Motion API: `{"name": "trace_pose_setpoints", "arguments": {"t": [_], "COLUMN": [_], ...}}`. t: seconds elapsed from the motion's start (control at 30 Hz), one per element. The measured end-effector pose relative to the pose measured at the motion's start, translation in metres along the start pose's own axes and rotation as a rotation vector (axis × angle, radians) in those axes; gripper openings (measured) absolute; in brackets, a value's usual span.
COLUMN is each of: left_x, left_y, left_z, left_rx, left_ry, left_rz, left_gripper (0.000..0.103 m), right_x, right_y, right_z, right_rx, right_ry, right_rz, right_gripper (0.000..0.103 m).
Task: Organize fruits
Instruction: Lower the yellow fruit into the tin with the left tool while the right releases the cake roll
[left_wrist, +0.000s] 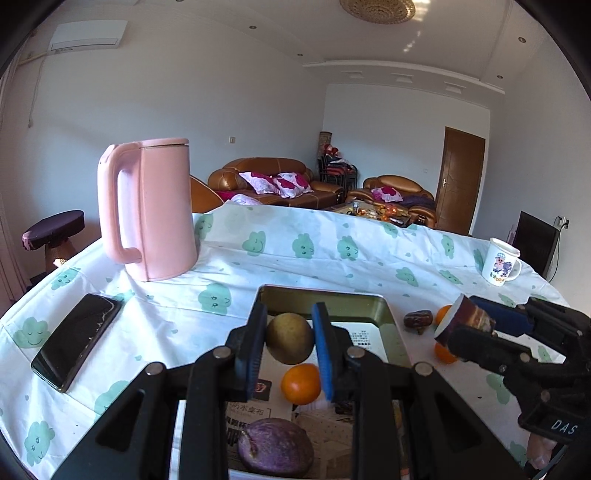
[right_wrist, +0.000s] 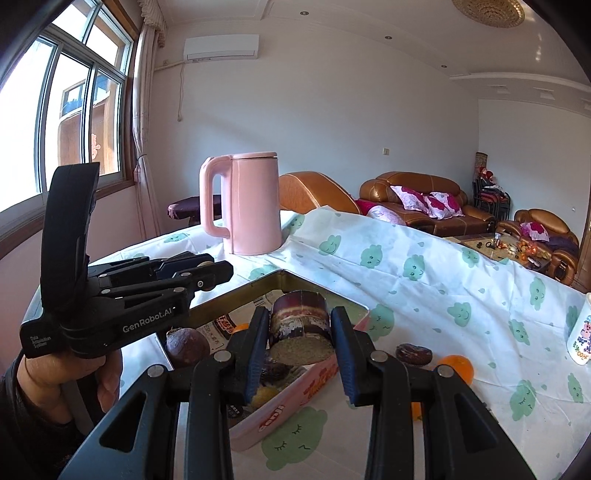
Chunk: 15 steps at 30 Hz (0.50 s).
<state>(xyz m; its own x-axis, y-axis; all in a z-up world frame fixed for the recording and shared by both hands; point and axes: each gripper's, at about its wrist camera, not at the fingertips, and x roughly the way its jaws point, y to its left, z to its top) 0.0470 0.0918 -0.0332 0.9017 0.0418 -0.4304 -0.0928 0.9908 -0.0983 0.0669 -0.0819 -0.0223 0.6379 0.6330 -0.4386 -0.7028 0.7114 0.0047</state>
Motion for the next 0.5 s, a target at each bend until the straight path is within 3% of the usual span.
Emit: {"name": "trace_pose_setpoints", "arguments": {"t": [0.5], "left_x": [0.028], "left_y": [0.014], "left_z": [-0.017], "left_rx": [-0.002], "left_ry": [0.116], "left_rz": [0.04], "left_gripper": [0.027], "right_x": [0.055], "right_y": [0.028], "right_z": [-0.018], "right_rx": [-0.032], "right_ry": [0.185], "right_rz": [0.077], "right_gripper": [0.037]}}
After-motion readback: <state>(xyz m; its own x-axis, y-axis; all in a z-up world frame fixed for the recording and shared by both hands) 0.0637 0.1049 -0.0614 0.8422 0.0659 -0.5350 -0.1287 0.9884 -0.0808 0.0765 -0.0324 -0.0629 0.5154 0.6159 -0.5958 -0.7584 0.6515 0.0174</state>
